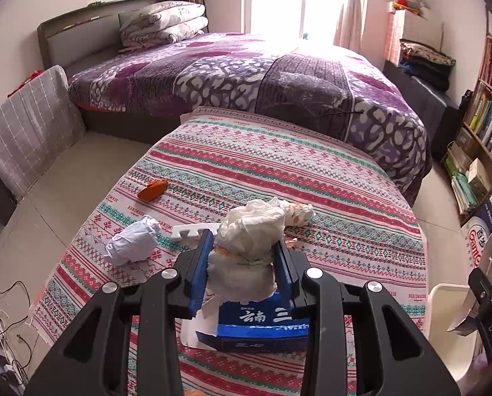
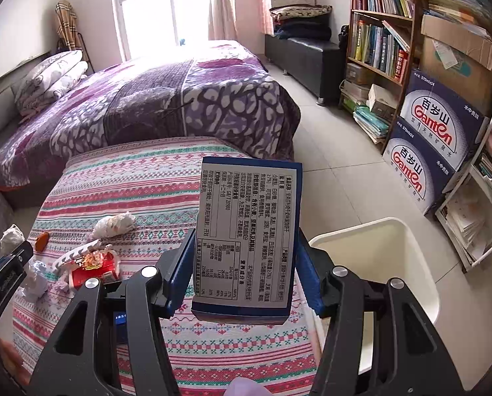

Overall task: Collect trash
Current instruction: 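Carry both items over the cream bin and open both tools to drop them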

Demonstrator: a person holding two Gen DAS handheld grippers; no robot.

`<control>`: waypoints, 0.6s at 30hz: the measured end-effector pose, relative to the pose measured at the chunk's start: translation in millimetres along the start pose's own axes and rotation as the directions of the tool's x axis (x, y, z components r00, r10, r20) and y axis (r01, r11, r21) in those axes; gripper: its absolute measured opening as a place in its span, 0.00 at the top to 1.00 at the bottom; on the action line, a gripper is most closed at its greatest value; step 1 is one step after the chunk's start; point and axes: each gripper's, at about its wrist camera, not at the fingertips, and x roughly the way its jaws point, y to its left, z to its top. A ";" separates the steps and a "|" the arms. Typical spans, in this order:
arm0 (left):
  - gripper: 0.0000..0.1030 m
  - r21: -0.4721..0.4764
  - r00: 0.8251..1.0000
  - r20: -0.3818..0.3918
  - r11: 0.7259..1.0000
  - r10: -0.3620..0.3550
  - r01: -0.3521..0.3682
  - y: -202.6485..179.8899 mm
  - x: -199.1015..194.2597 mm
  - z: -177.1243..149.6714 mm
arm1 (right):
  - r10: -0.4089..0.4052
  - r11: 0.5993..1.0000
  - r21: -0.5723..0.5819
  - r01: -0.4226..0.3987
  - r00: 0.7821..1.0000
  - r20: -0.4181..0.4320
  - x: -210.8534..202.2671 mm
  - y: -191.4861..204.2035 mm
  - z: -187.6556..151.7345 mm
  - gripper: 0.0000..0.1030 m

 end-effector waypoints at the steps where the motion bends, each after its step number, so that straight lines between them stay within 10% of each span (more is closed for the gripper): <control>1: 0.65 -0.001 1.000 0.007 1.000 -0.006 0.006 -4.9 -1.6 -0.9 | -0.013 1.000 0.004 0.013 1.000 0.003 0.3 -3.5 0.1 0.48; 18: 0.65 0.090 0.996 0.021 0.992 -0.092 0.090 -89.2 -11.5 -10.9 | -0.145 0.974 0.171 0.150 0.989 -0.042 10.6 -89.8 15.7 0.47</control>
